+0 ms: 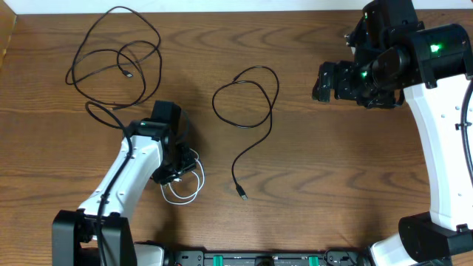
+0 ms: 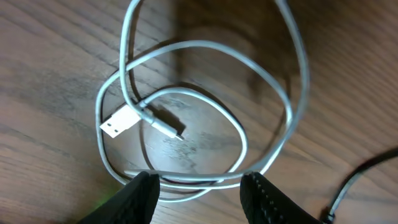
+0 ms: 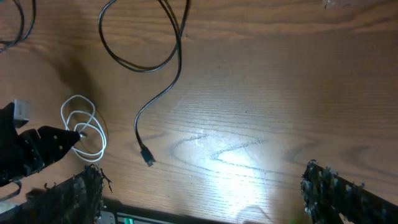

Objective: Untangle cables

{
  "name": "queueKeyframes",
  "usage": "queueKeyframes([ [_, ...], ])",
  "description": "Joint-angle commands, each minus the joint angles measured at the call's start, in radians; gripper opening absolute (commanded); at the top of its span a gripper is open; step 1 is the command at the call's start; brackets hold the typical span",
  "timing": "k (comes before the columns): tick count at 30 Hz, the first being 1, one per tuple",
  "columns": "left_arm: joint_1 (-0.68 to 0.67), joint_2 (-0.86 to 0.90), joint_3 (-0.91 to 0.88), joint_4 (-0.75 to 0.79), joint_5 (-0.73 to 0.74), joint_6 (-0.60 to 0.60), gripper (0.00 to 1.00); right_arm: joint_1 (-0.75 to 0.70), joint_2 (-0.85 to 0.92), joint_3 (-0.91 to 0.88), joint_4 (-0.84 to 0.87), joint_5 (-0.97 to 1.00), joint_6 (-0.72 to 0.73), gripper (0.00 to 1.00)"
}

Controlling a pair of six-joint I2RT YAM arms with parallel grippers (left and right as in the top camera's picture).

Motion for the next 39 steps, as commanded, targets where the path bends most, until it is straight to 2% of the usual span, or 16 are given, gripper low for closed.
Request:
queueKeyframes([
  [1, -0.002, 0.006, -0.018, 0.004, -0.033, -0.024, 0.55, 0.005, -0.010, 0.002, -0.001, 0.004, -0.011, 0.99],
  [3, -0.002, 0.006, -0.018, 0.008, -0.034, -0.024, 0.61, 0.005, -0.010, 0.002, -0.001, 0.004, -0.011, 0.99],
  [7, -0.002, 0.010, -0.019, 0.024, -0.034, -0.024, 0.63, 0.005, -0.010, 0.002, -0.001, 0.004, -0.011, 0.99],
  [8, -0.002, 0.013, -0.019, 0.028, -0.034, -0.024, 0.68, 0.005, -0.010, 0.002, -0.001, 0.004, -0.011, 0.99],
  [11, -0.002, 0.034, -0.019, 0.043, -0.034, -0.023, 0.76, 0.005, -0.010, 0.002, -0.001, 0.004, -0.011, 0.99],
  [15, -0.002, 0.093, -0.019, 0.071, -0.032, -0.024, 0.75, 0.005, -0.010, 0.002, -0.001, 0.004, -0.011, 0.99],
  [20, -0.002, 0.170, -0.018, 0.097, -0.032, -0.023, 0.36, 0.005, -0.010, 0.002, -0.001, 0.004, -0.011, 0.99],
  [25, -0.002, 0.190, -0.018, 0.113, -0.032, -0.023, 0.22, 0.005, -0.010, 0.002, -0.001, 0.004, -0.011, 0.99],
  [29, -0.002, 0.190, -0.017, 0.143, -0.033, 0.005, 0.19, 0.005, -0.010, 0.002, -0.001, 0.004, -0.011, 0.99],
  [30, 0.000, 0.190, -0.013, 0.148, -0.040, 0.011, 0.15, 0.005, -0.010, 0.002, -0.001, 0.004, -0.011, 0.99],
  [33, 0.014, 0.190, -0.008, 0.154, -0.066, 0.006, 0.10, 0.005, -0.010, 0.002, -0.001, 0.004, -0.011, 0.99],
  [39, 0.063, 0.190, -0.008, 0.182, -0.066, -0.002, 0.10, 0.005, -0.010, 0.002, -0.001, 0.004, -0.011, 0.99],
])
